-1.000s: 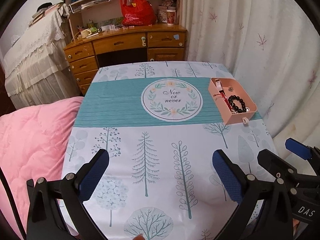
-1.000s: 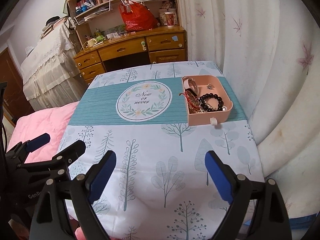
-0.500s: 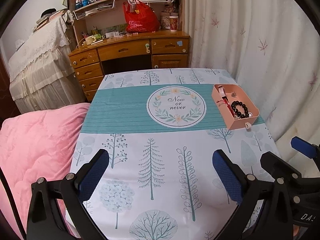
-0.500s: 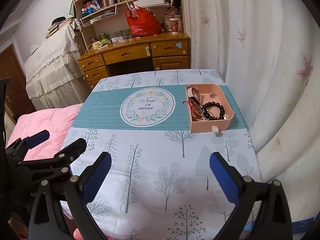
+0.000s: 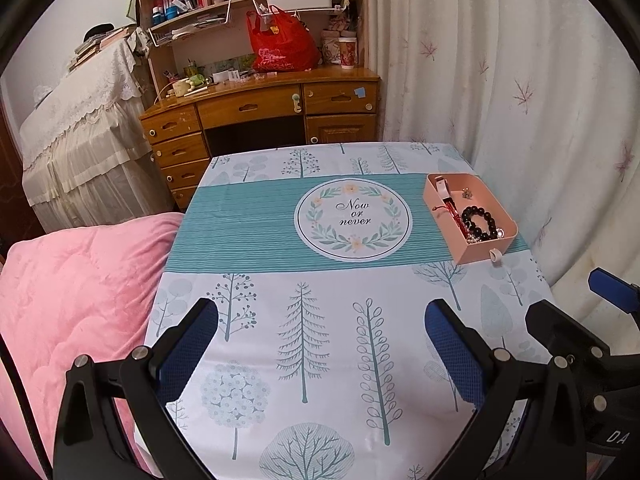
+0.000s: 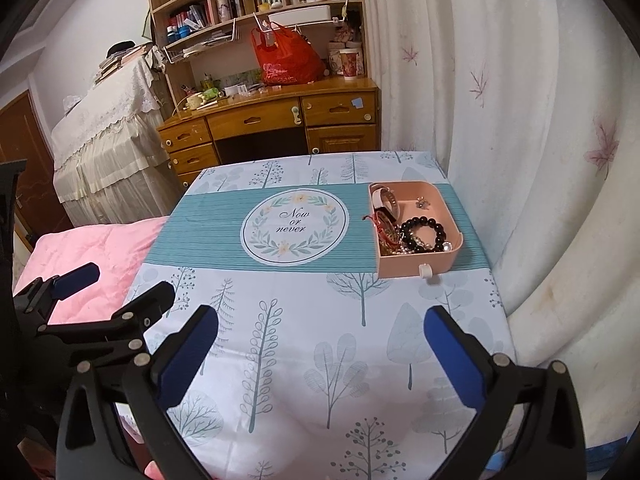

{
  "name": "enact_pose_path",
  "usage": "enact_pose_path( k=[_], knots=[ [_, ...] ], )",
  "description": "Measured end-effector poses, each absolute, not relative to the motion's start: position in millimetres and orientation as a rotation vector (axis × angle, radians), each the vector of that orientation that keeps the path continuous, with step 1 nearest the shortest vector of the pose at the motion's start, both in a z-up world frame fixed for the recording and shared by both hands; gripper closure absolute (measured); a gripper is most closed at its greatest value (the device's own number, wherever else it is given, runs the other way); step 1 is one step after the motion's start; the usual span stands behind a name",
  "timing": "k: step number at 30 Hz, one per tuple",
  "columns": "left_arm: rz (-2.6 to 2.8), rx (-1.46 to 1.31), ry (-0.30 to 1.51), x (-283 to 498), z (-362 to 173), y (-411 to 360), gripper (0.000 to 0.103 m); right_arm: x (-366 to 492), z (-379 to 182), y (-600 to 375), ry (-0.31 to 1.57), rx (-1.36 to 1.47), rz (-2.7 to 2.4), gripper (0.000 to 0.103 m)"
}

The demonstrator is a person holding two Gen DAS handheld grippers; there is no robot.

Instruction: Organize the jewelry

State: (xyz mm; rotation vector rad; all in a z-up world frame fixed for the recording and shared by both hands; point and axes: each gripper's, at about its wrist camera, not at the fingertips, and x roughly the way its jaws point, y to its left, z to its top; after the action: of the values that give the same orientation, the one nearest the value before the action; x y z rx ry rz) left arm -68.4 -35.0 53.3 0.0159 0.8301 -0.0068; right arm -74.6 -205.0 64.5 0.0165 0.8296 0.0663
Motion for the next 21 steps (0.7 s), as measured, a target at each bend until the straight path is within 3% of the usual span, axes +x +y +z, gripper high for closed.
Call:
enact_pose_path(
  k=[21],
  knots=[
    [-0.005, 0.013, 0.842, -69.2, 52.2, -32.7, 0.001, -75.6, 63.3, -203.8, 0.828, 0.008, 0.064, 0.000]
  ],
)
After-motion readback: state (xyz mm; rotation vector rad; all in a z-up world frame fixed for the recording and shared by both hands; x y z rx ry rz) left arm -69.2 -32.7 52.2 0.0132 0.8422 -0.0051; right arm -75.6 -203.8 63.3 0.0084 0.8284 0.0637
